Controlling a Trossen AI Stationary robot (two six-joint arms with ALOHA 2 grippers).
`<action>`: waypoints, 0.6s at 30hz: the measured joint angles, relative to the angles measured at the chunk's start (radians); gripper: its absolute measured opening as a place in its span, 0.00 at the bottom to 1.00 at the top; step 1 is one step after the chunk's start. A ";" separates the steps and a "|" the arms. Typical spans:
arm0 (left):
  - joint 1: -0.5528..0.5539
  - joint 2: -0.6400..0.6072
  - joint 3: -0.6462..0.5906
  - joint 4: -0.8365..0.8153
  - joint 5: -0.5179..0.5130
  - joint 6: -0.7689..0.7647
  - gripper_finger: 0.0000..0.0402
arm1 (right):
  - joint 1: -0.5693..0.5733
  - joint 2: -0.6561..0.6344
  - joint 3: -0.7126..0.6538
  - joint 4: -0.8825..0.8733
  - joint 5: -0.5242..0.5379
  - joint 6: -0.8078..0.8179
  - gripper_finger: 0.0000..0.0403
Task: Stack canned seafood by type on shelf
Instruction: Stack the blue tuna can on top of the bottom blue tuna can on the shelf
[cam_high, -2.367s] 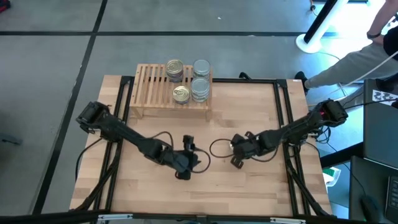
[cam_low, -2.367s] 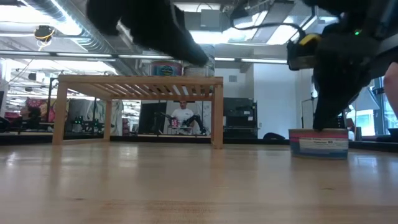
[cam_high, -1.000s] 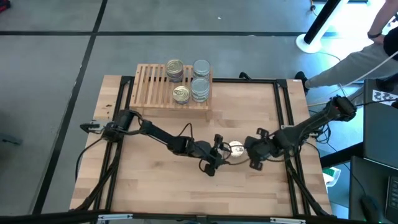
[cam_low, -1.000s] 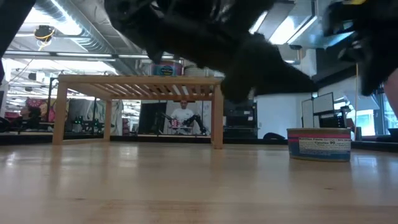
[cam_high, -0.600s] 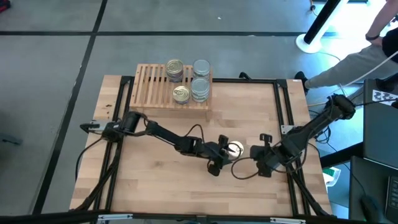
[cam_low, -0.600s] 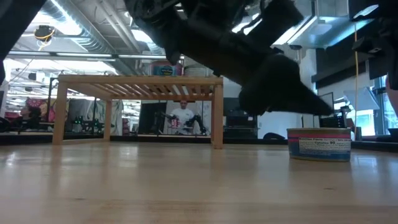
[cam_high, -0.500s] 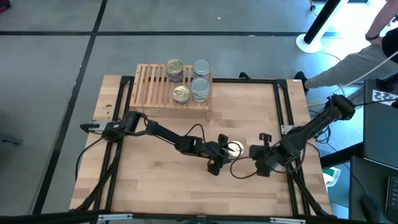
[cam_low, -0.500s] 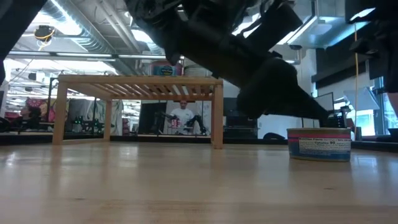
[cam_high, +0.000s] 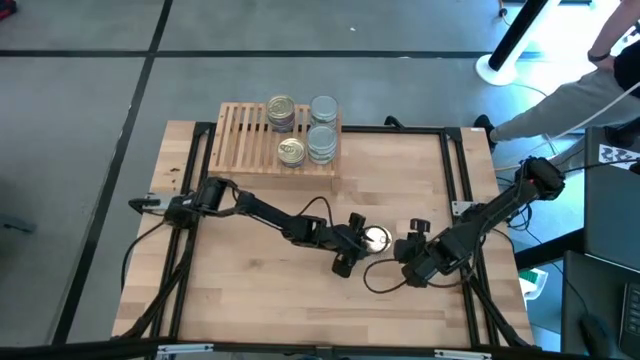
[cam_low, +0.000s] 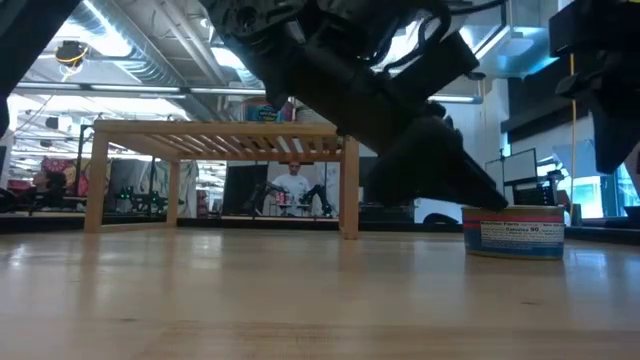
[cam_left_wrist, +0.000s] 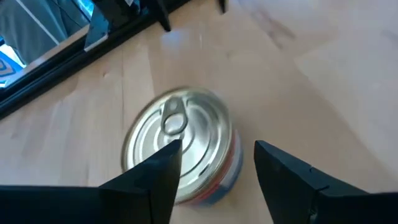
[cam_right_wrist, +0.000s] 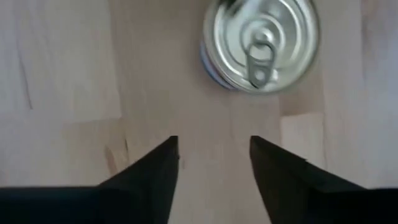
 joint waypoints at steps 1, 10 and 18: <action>0.000 0.000 0.000 -0.007 0.000 0.009 0.48 | 0.000 0.007 0.000 0.013 0.000 -0.011 0.50; 0.001 0.000 -0.001 -0.036 0.000 0.071 0.40 | 0.000 0.053 0.000 0.139 0.000 -0.188 0.64; 0.011 0.035 0.001 0.000 0.008 0.081 0.35 | 0.000 0.054 0.000 0.190 0.018 -0.289 0.64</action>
